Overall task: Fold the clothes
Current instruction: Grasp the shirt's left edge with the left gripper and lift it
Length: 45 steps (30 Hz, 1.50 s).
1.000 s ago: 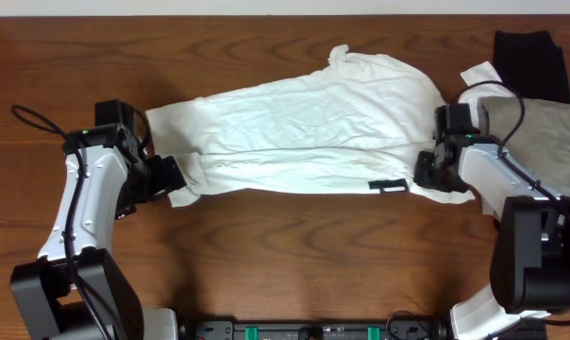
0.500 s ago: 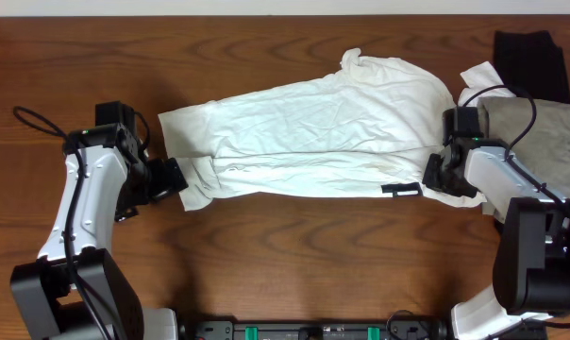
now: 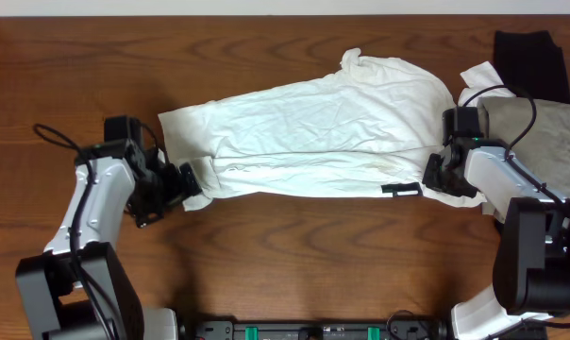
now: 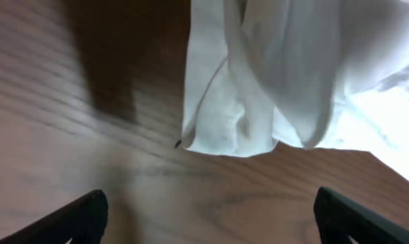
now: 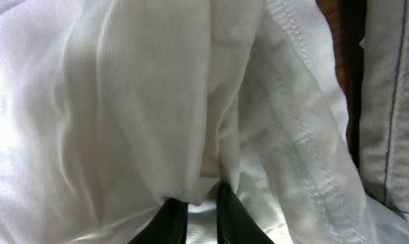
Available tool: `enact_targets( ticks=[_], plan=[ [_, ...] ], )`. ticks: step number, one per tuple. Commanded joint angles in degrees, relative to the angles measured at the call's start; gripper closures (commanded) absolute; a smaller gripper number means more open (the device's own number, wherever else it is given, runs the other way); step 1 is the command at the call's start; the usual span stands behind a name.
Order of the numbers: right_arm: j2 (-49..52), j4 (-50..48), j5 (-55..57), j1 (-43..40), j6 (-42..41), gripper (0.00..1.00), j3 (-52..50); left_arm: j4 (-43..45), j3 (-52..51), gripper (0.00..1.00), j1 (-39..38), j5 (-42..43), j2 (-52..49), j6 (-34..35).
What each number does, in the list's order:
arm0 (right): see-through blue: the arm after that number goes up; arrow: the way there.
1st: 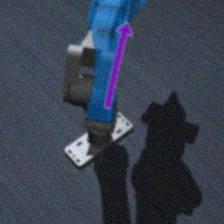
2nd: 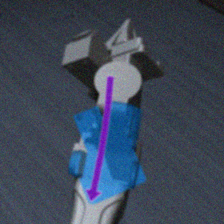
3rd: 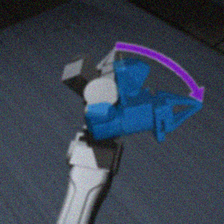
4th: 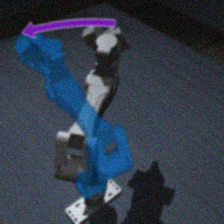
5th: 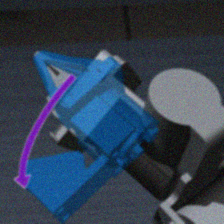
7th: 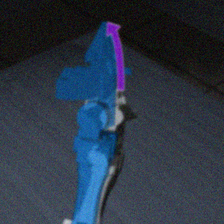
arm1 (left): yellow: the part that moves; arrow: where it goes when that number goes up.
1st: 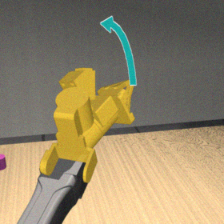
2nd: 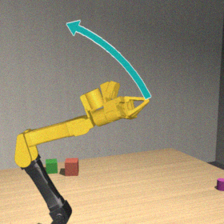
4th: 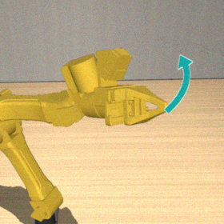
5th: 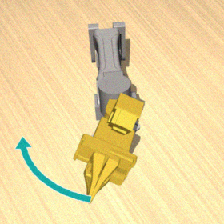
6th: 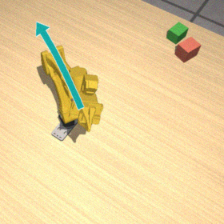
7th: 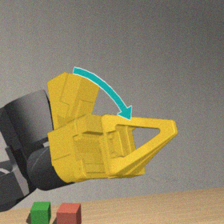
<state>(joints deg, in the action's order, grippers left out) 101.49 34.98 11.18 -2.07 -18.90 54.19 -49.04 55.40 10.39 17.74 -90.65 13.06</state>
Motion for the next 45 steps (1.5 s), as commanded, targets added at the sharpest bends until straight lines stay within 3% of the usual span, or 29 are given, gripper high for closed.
enact_targets(
  ticks=[1,5,11,16,19,29,32,45],
  plan=[
    [5.0,1.2,3.1,-1.8,-0.8,0.85,-4.7,2.1,-2.7,0.04,0.1,2.8,0.0,-1.0],
    [5.0,1.2,3.1,-1.8,-0.8,0.85,-4.7,5.2,-3.1,0.1,0.2,2.9,0.0,-1.0],
    [5.0,1.6,2.7,-1.8,-0.7,0.85,-4.7,10.6,1.1,0.05,0.2,5.5,2.1,-3.4],
    [5.0,1.7,2.7,-1.8,-0.6,0.85,-4.7,21.9,2.6,0.04,0.2,5.6,4.0,-3.0],
    [5.0,1.7,2.7,-1.8,-0.6,0.85,-4.7,26.2,2.6,0.04,0.2,5.6,1.9,-0.2],
    [5.0,1.7,2.7,-1.8,-0.3,0.85,-4.7,43.1,2.6,0.09,1.0,3.8,-7.2,-0.3],
    [5.0,1.6,2.7,-1.8,-0.3,0.85,-4.7,45.6,2.6,0.09,1.1,-0.6,-10.0,-0.3],
    [5.0,1.4,2.7,-1.8,0.3,0.85,-4.7,52.1,5.3,0.09,1.1,-0.8,-20.0,-0.3]
  ],
)
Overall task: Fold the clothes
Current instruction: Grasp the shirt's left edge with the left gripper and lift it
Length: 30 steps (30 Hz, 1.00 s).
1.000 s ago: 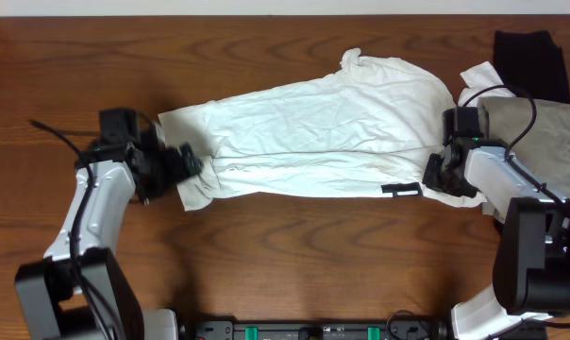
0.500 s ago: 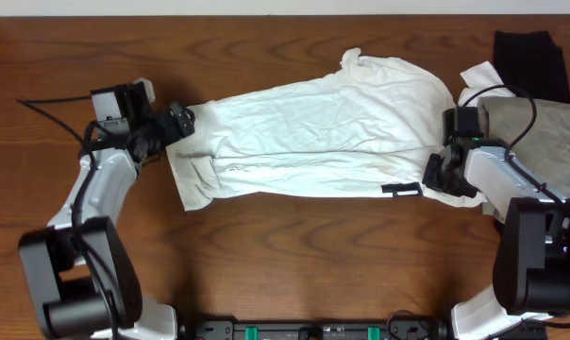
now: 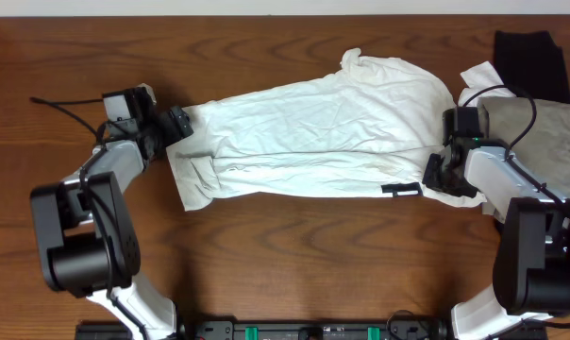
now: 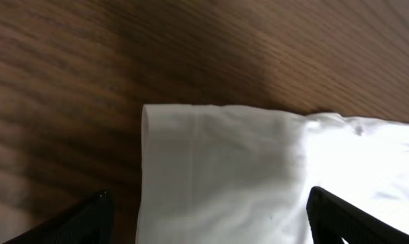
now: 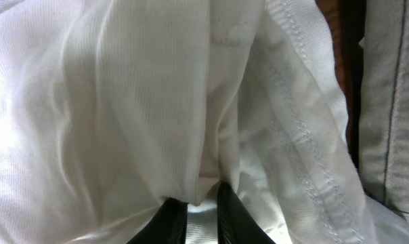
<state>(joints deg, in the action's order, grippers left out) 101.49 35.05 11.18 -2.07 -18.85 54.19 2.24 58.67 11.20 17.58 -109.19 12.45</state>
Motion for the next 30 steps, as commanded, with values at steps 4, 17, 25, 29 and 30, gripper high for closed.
enact_targets(
  ticks=[4,17,25,29,30],
  plan=[
    [5.0,1.2,2.7,-1.8,0.2,0.85,-4.7,2.3,2.4,0.09,0.3,-0.2,-3.6,0.3],
    [5.0,1.2,2.7,-1.8,0.2,0.84,-4.7,7.9,2.4,0.66,0.2,-0.1,-5.9,2.2],
    [5.0,1.2,2.7,-1.8,0.2,0.84,-4.7,9.5,5.0,0.94,0.2,0.0,-5.9,3.3],
    [5.0,1.2,2.7,-1.8,0.3,0.84,-4.7,9.9,7.6,0.94,0.3,-0.1,-4.9,3.3],
    [5.0,1.2,2.7,-1.8,0.3,0.84,-4.7,10.2,8.7,0.94,0.3,-0.1,-4.6,3.3]
  ],
)
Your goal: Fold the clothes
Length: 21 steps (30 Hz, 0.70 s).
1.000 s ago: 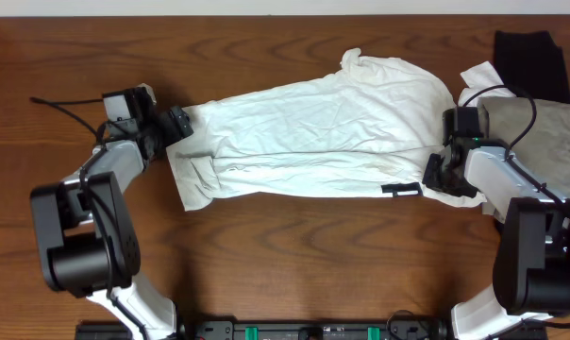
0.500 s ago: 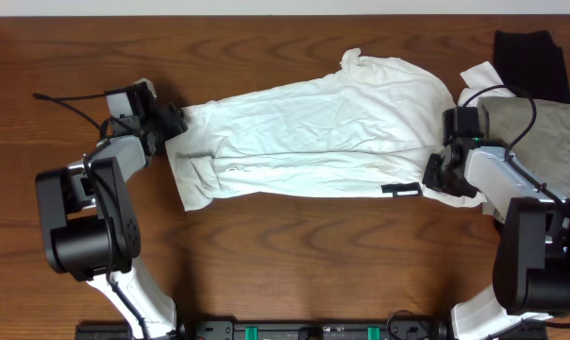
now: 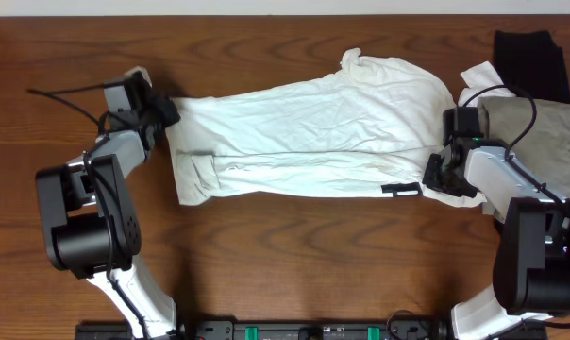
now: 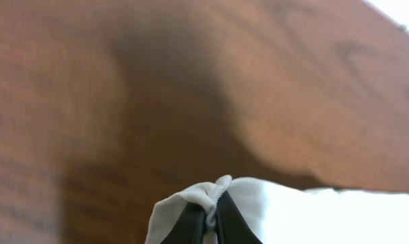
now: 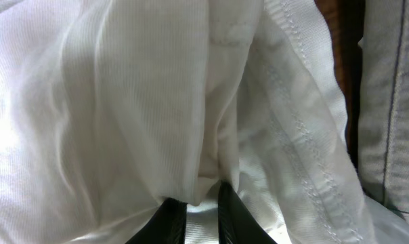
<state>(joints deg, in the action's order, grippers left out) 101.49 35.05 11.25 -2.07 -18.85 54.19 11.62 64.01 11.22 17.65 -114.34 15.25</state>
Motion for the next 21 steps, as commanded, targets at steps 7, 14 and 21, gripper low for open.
enact_targets(
  ticks=[7,14,21],
  plan=[
    [5.0,1.2,2.6,-1.8,0.2,0.84,-4.7,1.1,12.1,0.94,0.2,-1.3,1.0,0.5],
    [5.0,1.2,2.6,-1.8,0.2,0.83,-4.7,-1.0,14.3,0.91,0.2,-4.2,0.9,0.3],
    [5.0,1.2,2.6,-1.8,0.2,0.84,-4.7,-11.1,14.3,0.02,-0.2,-2.8,0.9,-3.0]
  ],
)
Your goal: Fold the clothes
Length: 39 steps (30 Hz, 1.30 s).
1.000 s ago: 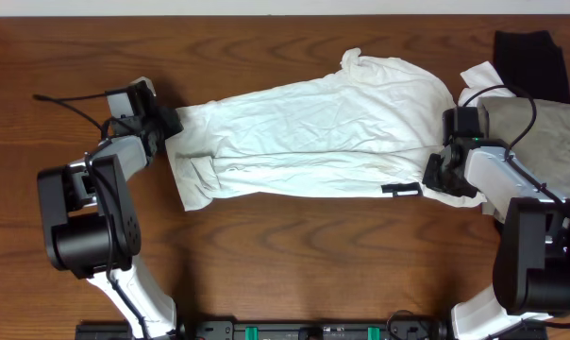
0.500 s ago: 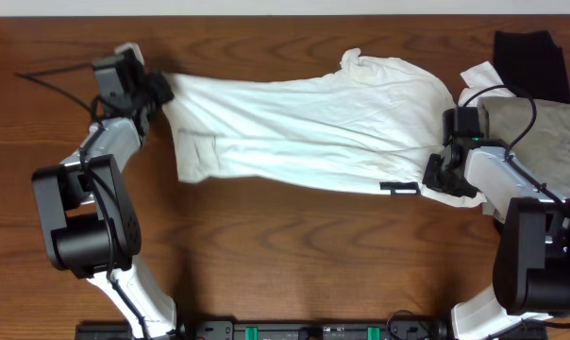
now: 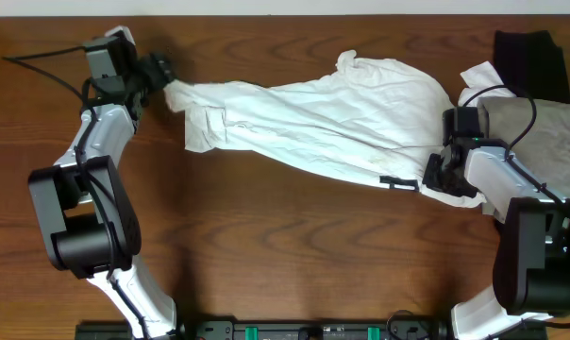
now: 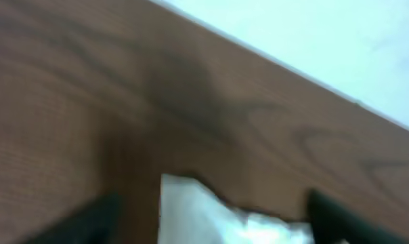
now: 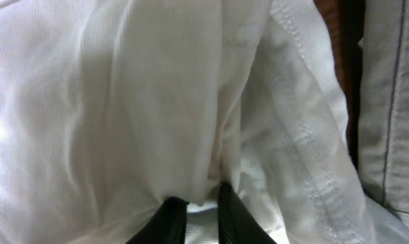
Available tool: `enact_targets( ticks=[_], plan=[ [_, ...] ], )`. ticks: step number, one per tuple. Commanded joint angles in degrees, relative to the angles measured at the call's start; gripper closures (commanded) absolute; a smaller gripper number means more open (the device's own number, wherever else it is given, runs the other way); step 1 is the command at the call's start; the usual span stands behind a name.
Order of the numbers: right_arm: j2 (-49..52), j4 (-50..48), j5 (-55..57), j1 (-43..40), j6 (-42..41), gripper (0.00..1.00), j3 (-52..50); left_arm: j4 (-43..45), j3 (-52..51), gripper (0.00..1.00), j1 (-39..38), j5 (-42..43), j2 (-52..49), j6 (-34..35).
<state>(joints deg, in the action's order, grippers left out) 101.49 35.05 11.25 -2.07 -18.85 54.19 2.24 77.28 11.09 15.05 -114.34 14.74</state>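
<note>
A white garment (image 3: 313, 118) lies stretched slantwise across the wooden table (image 3: 294, 246), its left end near the far edge. In the overhead view my left gripper (image 3: 162, 71) is at that left end. The left wrist view is blurred: my left gripper (image 4: 211, 203) is open, with a white corner of the cloth (image 4: 184, 203) between its spread fingers. My right gripper (image 3: 434, 173) holds the garment's right end. In the right wrist view the right gripper (image 5: 202, 203) is shut on a bunched fold of the white fabric (image 5: 143, 102).
A grey cloth (image 3: 540, 123) lies at the right edge under the right arm's cable. A black cloth (image 3: 530, 57) sits at the far right corner. Bare wood runs along the near side.
My left gripper has moved toward the far left corner and now stands open. The garment's left end has shifted toward the far edge, so the cloth lies slanted. The right gripper is unchanged.
My left gripper was open by the garment's near-left corner, then open at its far-left corner, then shut on that corner. Now the left end lies farther back and the jaws are apart. The right gripper stayed shut on the right end throughout.
</note>
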Motion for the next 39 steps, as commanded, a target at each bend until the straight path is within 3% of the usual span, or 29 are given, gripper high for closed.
enact_targets(
  ticks=[1,9,15,19,24,28,37,39],
  plan=[
    [5.0,1.2,2.4,-1.8,0.3,0.84,-4.7,-3.5,1.0,0.02,0.0,0.0,0.9,-2.7],
    [5.0,1.1,2.2,-1.8,0.3,0.83,-4.7,-25.6,1.0,0.02,-1.7,11.2,1.2,-2.7],
    [5.0,1.2,2.2,-1.8,0.3,0.83,-4.7,-36.9,1.0,0.02,-5.3,10.8,2.4,-7.1],
    [5.0,1.2,1.7,-1.8,0.3,0.83,-4.7,-40.9,1.0,0.02,-6.1,5.8,5.2,-7.0],
    [5.0,1.1,1.4,-1.8,0.3,0.84,-4.7,-42.5,1.0,0.02,-8.0,0.4,11.5,-8.0],
    [5.0,1.1,1.4,-1.8,0.3,0.83,-4.7,-41.6,1.0,0.02,-12.9,-7.2,14.1,-13.4],
    [5.0,1.1,0.9,-1.8,0.5,0.83,-4.7,-38.6,0.9,0.01,-23.6,-21.3,9.8,-29.6],
    [5.0,1.1,0.9,-1.8,0.5,0.83,-4.7,-37.9,0.9,0.08,-24.5,-24.8,8.4,-29.7]
  ],
)
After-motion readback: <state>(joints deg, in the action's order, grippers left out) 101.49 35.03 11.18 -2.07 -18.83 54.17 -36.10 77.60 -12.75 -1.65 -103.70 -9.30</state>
